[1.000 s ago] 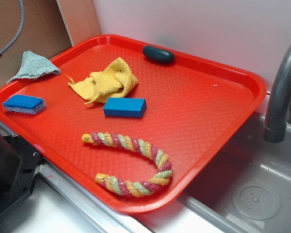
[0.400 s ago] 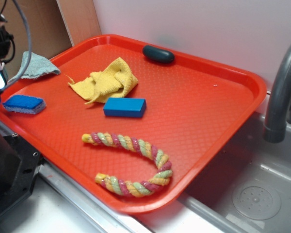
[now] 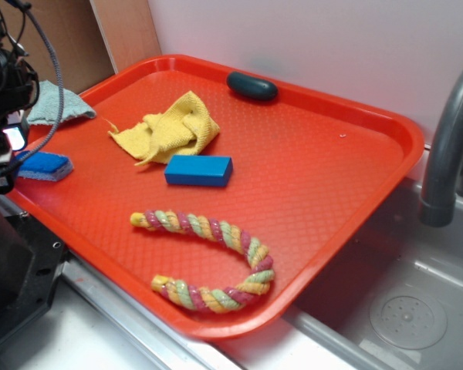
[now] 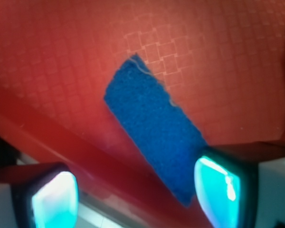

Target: Grab the blue sponge.

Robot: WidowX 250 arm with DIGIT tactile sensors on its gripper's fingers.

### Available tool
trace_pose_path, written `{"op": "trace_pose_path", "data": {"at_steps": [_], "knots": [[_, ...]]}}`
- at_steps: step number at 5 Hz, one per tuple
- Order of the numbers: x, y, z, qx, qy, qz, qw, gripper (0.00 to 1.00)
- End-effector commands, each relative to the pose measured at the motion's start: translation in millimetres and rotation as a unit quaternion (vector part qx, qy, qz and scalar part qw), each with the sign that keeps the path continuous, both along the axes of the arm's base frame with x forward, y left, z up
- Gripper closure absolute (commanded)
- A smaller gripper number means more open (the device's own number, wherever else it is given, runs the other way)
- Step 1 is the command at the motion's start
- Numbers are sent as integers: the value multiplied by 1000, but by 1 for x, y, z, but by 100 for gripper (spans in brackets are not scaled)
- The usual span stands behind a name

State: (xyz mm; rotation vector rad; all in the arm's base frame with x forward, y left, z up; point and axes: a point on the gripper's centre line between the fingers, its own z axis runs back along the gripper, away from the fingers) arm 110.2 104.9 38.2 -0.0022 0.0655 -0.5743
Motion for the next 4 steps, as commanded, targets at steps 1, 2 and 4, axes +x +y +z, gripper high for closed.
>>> {"op": "trace_pose_path", "data": {"at_steps": [1, 2, 4], "knots": [[40, 20, -7, 20, 6, -4, 1000, 0], [37, 16, -21, 27, 22, 7, 999, 0], [33, 15, -23, 37, 20, 30, 999, 100]]}}
